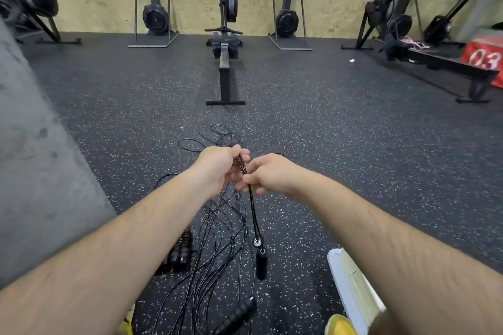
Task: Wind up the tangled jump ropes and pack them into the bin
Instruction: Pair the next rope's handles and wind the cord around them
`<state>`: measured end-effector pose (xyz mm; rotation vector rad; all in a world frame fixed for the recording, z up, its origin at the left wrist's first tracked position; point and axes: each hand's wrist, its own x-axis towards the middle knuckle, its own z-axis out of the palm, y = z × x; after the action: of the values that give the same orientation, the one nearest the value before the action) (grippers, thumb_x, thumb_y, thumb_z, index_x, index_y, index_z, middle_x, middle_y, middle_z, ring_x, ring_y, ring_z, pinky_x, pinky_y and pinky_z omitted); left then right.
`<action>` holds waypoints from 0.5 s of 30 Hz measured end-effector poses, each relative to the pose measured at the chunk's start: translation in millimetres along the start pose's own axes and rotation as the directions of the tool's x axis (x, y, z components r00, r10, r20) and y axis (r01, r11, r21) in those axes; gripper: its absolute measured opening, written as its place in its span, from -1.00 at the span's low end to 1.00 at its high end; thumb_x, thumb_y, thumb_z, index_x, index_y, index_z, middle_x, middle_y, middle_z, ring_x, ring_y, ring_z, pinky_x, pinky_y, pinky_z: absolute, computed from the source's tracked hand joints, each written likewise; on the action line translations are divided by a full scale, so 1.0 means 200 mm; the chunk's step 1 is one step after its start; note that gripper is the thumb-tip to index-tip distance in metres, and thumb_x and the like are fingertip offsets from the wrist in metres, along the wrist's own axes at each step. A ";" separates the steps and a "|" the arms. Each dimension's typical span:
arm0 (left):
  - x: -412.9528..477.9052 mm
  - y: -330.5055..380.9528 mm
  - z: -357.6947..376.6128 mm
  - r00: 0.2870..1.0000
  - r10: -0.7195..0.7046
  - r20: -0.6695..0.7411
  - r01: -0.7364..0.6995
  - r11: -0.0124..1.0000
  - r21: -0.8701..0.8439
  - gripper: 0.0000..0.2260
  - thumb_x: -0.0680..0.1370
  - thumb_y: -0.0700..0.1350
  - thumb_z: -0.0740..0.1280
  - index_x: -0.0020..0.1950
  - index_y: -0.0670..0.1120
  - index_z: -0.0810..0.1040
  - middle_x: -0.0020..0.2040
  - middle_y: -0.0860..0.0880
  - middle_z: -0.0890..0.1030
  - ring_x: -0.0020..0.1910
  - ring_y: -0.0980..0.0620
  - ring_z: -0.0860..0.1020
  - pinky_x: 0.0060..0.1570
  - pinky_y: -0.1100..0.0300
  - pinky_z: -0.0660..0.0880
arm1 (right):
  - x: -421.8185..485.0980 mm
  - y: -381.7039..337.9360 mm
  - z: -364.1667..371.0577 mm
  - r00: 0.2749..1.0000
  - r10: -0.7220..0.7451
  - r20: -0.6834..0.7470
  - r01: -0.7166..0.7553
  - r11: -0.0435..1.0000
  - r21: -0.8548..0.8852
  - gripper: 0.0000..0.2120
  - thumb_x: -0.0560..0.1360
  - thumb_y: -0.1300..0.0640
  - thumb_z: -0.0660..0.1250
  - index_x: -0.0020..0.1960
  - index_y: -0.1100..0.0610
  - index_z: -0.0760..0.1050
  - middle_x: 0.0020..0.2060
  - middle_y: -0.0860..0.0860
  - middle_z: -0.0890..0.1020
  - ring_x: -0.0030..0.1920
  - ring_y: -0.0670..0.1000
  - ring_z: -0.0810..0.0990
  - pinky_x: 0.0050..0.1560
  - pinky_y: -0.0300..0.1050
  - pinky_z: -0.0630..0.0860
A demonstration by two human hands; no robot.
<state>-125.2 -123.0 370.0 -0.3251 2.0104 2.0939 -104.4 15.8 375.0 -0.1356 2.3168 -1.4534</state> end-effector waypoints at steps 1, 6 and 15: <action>-0.01 0.01 0.00 1.000 0.020 0.014 -0.020 0.999 0.047 -0.77 0.70 -0.14 0.21 -0.03 -0.13 0.63 -0.21 -0.01 0.64 -0.33 0.05 0.58 -0.31 0.22 0.52 | 0.00 0.00 -0.01 0.999 0.009 -0.037 -0.010 0.999 -0.049 -0.79 0.54 0.37 0.24 -0.09 0.13 0.57 -0.06 0.05 0.72 -0.13 -0.07 0.64 -0.18 -0.16 0.53; -0.07 0.04 -0.05 0.979 0.055 0.198 -0.122 0.931 0.344 -0.78 0.69 -0.16 0.22 0.07 -0.16 0.66 -0.14 -0.04 0.68 -0.13 0.01 0.61 -0.05 0.13 0.49 | 0.05 -0.06 -0.06 0.986 0.053 -0.160 -0.013 0.971 0.239 -0.79 0.50 0.30 0.19 -0.05 0.14 0.59 -0.24 0.02 0.63 -0.22 0.00 0.56 -0.27 -0.14 0.42; -0.15 0.16 -0.16 0.912 0.050 0.408 -0.198 0.924 0.328 -0.81 0.69 -0.21 0.23 0.06 -0.14 0.64 -0.13 -0.03 0.68 -0.08 0.03 0.60 -0.01 0.16 0.53 | 0.06 -0.27 -0.13 0.969 0.063 -0.238 0.102 0.778 0.619 -0.85 0.62 0.17 0.28 0.13 0.21 0.54 -0.28 -0.05 0.63 -0.39 -0.13 0.30 -0.47 -0.27 0.20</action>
<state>-105.2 -156.5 407.8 0.2788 2.1421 1.6270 -131.1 9.2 429.3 0.2280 1.8560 -2.2822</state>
